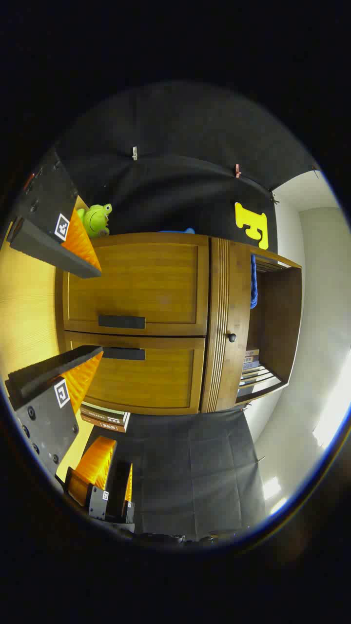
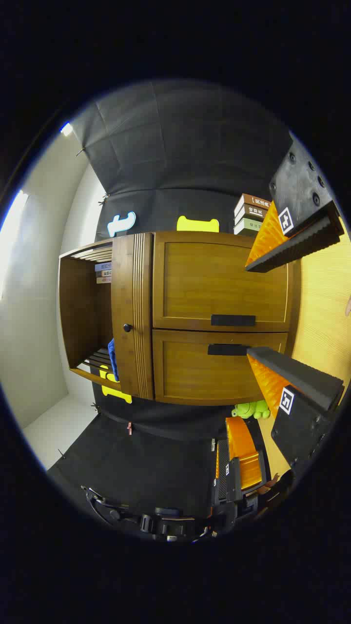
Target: Open the right door of the double-door shoe cabinet with the right hand, and open the left door with the left hand.
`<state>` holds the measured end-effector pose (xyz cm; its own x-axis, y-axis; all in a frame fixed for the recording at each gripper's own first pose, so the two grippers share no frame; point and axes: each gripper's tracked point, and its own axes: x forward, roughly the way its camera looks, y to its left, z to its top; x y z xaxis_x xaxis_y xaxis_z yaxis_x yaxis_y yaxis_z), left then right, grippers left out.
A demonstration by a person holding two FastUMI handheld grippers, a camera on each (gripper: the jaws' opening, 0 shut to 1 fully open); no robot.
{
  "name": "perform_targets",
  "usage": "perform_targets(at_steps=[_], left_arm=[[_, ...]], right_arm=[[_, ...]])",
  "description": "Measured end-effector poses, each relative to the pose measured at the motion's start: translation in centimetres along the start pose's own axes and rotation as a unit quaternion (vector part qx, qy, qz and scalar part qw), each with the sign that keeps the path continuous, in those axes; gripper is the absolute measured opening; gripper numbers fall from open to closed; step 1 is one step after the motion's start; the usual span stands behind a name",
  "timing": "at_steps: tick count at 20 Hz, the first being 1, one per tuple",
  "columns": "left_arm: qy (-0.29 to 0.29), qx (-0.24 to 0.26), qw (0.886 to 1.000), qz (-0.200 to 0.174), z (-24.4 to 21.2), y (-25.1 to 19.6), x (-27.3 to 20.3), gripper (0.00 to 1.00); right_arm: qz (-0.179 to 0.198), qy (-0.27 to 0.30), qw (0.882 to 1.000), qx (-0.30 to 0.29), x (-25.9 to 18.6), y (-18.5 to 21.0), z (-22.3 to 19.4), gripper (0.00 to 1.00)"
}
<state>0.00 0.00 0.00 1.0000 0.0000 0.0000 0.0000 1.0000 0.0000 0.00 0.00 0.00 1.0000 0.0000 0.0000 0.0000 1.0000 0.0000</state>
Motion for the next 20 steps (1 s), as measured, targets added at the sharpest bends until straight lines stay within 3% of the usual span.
perform_targets(at_steps=[4, 10, 20], left_arm=[[-0.015, 0.002, 1.000, -0.010, 0.5, -0.8, -0.1, 0.94], [-0.011, 0.008, 1.000, 0.001, 0.2, -0.2, 0.2, 0.94], [-0.013, 0.000, 1.000, -0.014, 0.3, -0.5, 0.0, 0.95]], right_arm=[[0.014, -0.004, 1.000, -0.003, -0.1, 0.9, 0.2, 0.98], [0.019, -0.001, 1.000, -0.008, -0.1, 1.3, -0.1, 0.98], [0.022, 0.001, 1.000, -0.016, 0.5, 1.9, -0.1, 0.99]])
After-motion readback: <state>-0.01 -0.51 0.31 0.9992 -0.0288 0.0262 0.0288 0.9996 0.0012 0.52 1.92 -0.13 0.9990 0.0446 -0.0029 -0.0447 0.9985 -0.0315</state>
